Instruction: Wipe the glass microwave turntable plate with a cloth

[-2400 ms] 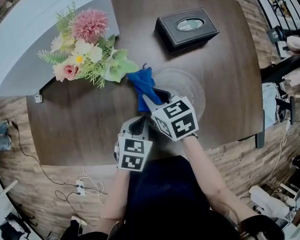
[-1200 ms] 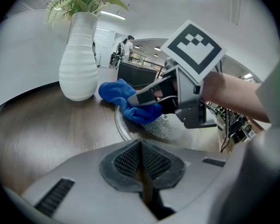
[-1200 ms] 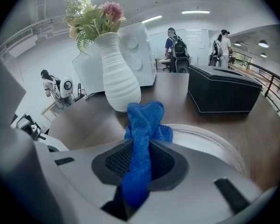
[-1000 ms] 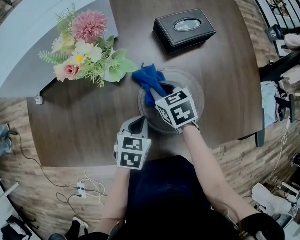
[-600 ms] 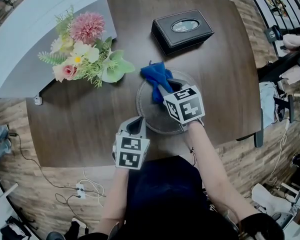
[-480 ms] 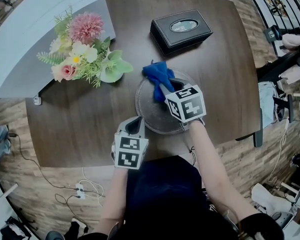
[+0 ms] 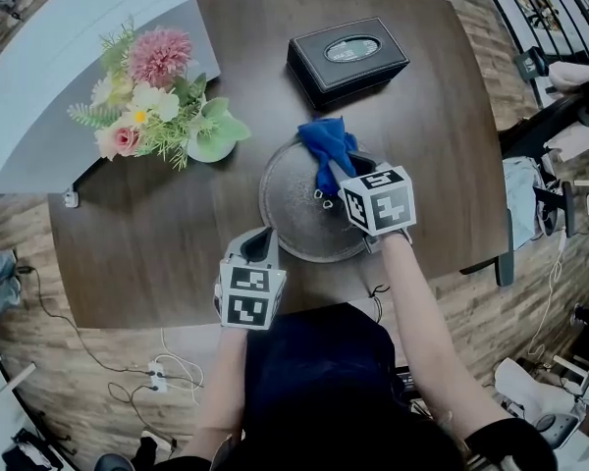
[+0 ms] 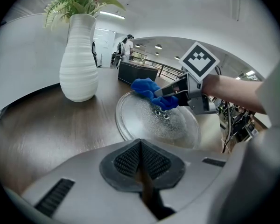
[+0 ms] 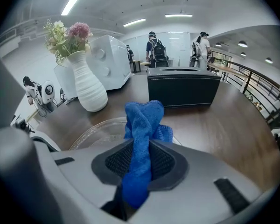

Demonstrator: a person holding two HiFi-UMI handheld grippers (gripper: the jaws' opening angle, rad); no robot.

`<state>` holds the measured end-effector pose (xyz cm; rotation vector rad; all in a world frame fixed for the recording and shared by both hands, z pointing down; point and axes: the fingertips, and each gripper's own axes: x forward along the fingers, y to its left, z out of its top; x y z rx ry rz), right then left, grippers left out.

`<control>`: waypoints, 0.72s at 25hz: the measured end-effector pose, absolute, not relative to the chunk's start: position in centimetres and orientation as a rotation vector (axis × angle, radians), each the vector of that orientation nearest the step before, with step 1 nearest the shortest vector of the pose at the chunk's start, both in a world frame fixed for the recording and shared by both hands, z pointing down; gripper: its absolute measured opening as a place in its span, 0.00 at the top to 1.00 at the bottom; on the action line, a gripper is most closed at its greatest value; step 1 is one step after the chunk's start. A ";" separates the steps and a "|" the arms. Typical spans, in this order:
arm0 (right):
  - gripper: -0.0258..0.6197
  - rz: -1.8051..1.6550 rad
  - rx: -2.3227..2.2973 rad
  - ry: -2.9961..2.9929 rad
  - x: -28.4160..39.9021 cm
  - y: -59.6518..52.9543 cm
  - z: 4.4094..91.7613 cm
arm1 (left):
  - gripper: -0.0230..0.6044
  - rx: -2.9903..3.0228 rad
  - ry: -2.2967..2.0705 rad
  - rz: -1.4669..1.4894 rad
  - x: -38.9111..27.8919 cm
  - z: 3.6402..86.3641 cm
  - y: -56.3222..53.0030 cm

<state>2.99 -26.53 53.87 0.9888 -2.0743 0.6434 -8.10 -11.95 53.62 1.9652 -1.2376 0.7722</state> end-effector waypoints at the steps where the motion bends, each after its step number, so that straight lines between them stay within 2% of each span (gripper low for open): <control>1: 0.85 0.641 0.998 -2.068 3.4 -26.5 53.8 | 0.96 1.963 -1.242 0.771 -8.1 53.6 -11.9; 18: 0.84 0.574 1.164 -1.983 9.5 -26.3 53.0 | 0.96 1.957 -1.277 0.797 -8.1 53.6 -11.9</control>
